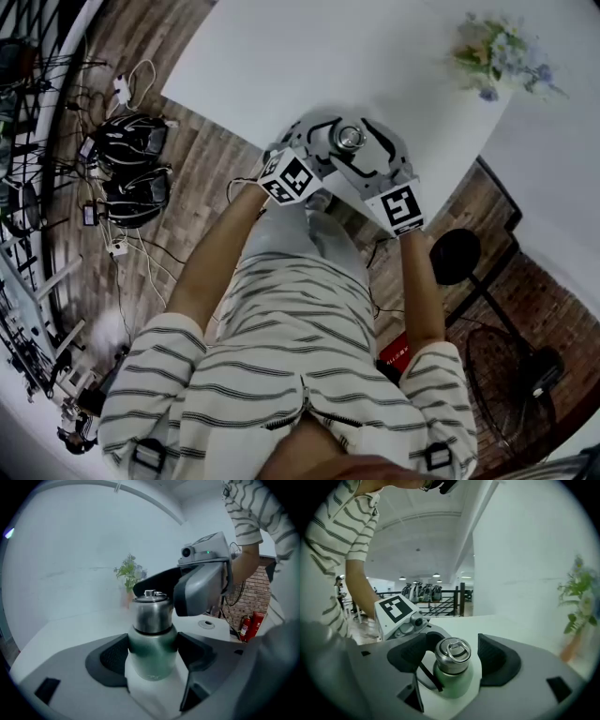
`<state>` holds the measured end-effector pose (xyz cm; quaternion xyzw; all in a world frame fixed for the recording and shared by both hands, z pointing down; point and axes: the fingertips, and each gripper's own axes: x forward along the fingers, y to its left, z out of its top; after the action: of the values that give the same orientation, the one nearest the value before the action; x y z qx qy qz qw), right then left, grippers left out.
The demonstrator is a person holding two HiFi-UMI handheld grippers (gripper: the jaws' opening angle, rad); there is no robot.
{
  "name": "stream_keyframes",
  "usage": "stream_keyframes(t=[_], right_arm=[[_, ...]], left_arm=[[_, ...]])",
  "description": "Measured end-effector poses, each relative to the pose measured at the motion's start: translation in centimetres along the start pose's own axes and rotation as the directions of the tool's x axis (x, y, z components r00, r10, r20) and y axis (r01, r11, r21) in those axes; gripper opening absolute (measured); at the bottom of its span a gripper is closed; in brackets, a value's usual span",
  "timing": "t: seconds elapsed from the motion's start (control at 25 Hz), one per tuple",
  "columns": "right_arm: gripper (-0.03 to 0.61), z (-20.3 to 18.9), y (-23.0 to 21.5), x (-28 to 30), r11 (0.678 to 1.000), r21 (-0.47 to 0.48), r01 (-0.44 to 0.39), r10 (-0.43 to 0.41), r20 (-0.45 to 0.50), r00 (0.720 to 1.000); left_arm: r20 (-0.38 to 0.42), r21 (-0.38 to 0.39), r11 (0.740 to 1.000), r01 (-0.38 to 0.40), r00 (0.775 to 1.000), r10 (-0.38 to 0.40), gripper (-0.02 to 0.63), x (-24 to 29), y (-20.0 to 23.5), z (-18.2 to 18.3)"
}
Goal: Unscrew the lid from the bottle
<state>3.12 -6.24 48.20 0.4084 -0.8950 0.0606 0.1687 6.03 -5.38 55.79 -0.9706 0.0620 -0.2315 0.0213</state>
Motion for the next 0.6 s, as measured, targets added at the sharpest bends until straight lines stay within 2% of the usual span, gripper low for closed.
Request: stream_keyframes(t=[0.12,0.28,0.4,0.6], right_arm=[[0.322,-0.1,-0.3,-0.2,0.985,0.075,0.156,-0.159,0.038,0.987],[0.307,-0.6,-0.7,-0.4,0.934,0.173,0.312,-0.320,0.023,0.947],[0.307,-0.8,-0.6,-0.1,0.903,0.207,0.377,-0.385,-0.001,0.923],[0.296,-1.6,-0.7,0.3,0.873,0.226,0.432,-0.436,-0.038,0.899]], left_arm=[[-0.001,0.001,1.000,-0.003,1.000,0.003,0.330,0.1,0.1,0.0],[-0.001,0.001,1.000,-0.004,1.000,0.004,0.330,0.0,0.0,-0.1],[0.000,0.000,1.000,-0.005,1.000,0.005,0.330,-0.2,0.1,0.0],[0.000,-0.001,1.000,-0.005,1.000,0.005,0.330,-0.1,0.0,0.0]])
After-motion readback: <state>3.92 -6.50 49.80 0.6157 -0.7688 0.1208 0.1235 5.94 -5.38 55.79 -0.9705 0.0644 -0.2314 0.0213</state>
